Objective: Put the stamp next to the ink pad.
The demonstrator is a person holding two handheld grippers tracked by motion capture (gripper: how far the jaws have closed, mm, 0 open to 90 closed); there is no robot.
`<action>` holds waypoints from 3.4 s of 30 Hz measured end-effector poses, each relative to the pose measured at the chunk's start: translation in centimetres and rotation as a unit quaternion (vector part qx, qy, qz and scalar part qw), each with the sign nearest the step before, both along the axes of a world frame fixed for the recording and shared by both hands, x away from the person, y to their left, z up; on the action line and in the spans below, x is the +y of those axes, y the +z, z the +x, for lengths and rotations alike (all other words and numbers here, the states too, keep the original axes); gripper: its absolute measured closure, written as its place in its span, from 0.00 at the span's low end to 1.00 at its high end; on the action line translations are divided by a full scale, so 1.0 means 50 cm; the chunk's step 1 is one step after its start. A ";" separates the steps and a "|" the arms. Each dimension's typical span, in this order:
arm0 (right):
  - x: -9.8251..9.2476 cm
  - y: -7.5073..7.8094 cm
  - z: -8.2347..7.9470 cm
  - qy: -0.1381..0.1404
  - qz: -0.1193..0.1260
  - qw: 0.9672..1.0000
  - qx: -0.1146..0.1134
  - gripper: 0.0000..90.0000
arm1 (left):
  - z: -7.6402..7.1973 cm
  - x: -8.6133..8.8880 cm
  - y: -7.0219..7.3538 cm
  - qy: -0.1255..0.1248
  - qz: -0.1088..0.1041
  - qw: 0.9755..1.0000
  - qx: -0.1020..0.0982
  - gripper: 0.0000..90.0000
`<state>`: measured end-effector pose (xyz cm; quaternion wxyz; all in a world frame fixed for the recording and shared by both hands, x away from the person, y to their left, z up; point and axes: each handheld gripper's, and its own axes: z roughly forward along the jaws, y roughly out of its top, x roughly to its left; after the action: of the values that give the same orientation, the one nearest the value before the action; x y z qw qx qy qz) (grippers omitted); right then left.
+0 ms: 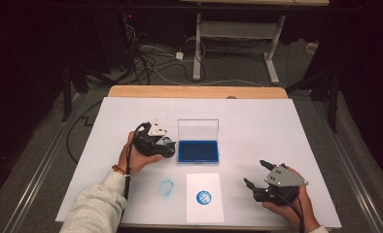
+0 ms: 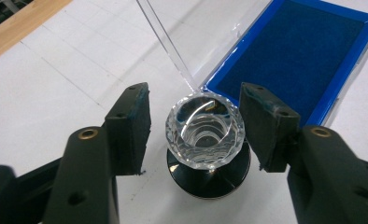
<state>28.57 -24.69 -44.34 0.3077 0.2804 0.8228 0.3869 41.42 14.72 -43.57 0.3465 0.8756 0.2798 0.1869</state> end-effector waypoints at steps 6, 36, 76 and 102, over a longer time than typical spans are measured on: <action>0.000 0.000 0.000 0.000 -0.001 1.000 0.000 0.27 | -0.004 -0.002 0.004 0.010 -0.006 1.000 -0.010 0.34; 0.000 0.003 -0.002 -0.001 0.006 1.000 -0.003 0.27 | -0.041 -0.007 0.036 -0.004 -0.032 0.998 -0.055 0.18; 0.004 0.011 -0.009 0.001 0.012 1.000 -0.013 0.27 | -0.154 -0.017 0.080 -0.037 -0.057 0.985 -0.159 0.18; 0.007 0.017 -0.018 0.007 0.022 0.999 -0.025 0.26 | -0.217 0.018 0.058 -0.038 -0.052 0.982 -0.177 0.18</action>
<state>27.66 -24.32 -43.47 0.3188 0.2720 0.8080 0.4141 30.57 15.64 -40.68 0.4423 0.8196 0.1903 0.3105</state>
